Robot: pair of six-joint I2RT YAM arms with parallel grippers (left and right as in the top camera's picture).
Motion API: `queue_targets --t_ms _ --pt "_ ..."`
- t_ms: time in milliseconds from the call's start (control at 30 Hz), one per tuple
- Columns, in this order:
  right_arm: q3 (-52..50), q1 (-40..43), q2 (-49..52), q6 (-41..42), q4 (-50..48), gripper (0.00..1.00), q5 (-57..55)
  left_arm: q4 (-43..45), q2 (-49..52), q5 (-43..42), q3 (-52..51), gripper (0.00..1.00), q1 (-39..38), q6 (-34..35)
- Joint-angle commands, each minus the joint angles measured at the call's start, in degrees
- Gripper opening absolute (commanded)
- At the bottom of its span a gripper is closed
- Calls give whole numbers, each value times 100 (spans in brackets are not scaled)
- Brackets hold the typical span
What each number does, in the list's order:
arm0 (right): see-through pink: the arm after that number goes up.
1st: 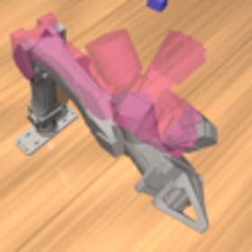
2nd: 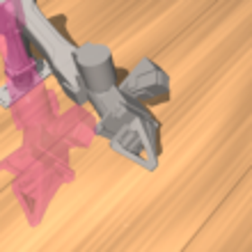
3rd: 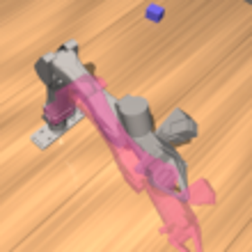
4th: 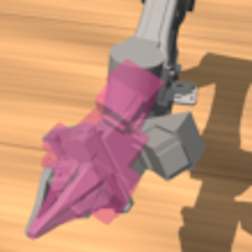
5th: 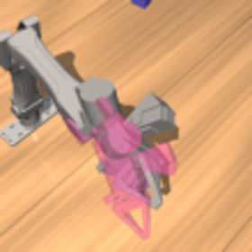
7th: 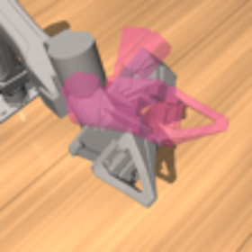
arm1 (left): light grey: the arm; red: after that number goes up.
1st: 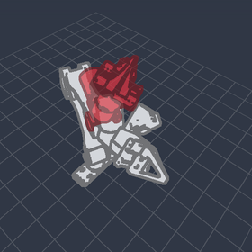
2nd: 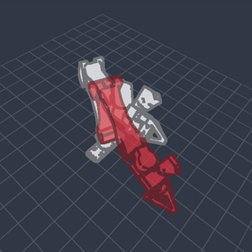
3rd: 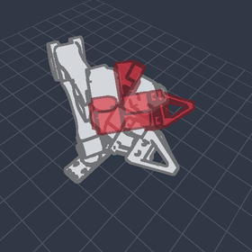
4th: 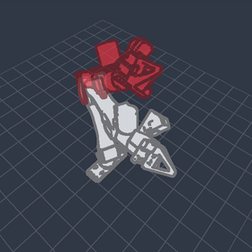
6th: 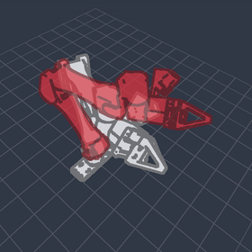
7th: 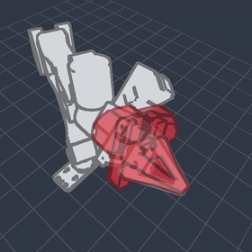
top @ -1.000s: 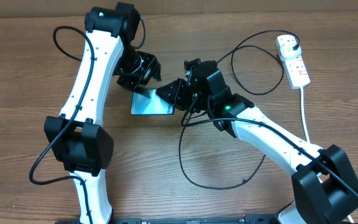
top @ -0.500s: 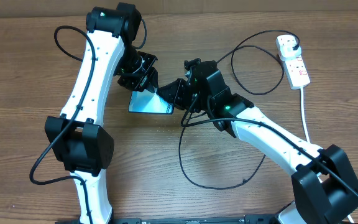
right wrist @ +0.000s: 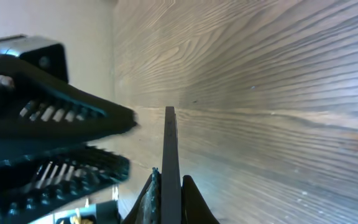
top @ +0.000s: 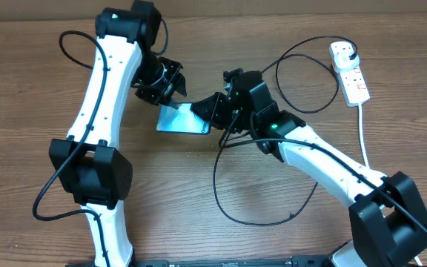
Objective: Plug charger to phone and switch on socket
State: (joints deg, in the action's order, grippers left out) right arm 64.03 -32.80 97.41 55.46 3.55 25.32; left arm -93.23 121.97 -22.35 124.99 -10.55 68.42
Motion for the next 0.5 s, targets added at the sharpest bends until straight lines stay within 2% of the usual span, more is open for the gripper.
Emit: queue_targets --t_ms 0,33,100,233,300,333,467 --pt "120 415 -15 15 -28 4 212 387 -37 -315 107 36 188 -1952" --pt "120 522 -22 50 -31 4 258 531 -37 -511 107 36 201 -2400" --pt "122 695 -33 201 -33 4 323 785 -37 -953 107 42 234 -3191" --pt "131 1038 -31 612 -192 4 507 999 -37 -1497 107 61 238 -3956" --pt "131 1178 -33 946 -291 4 549 1132 -37 -1926 107 64 238 -4430" --pt "131 1303 -33 1220 -466 4 586 1307 -37 -2465 107 67 238 -4756" --pt "131 1513 -44 1888 -981 4 586 1596 -37 -3123 107 79 227 -4806"
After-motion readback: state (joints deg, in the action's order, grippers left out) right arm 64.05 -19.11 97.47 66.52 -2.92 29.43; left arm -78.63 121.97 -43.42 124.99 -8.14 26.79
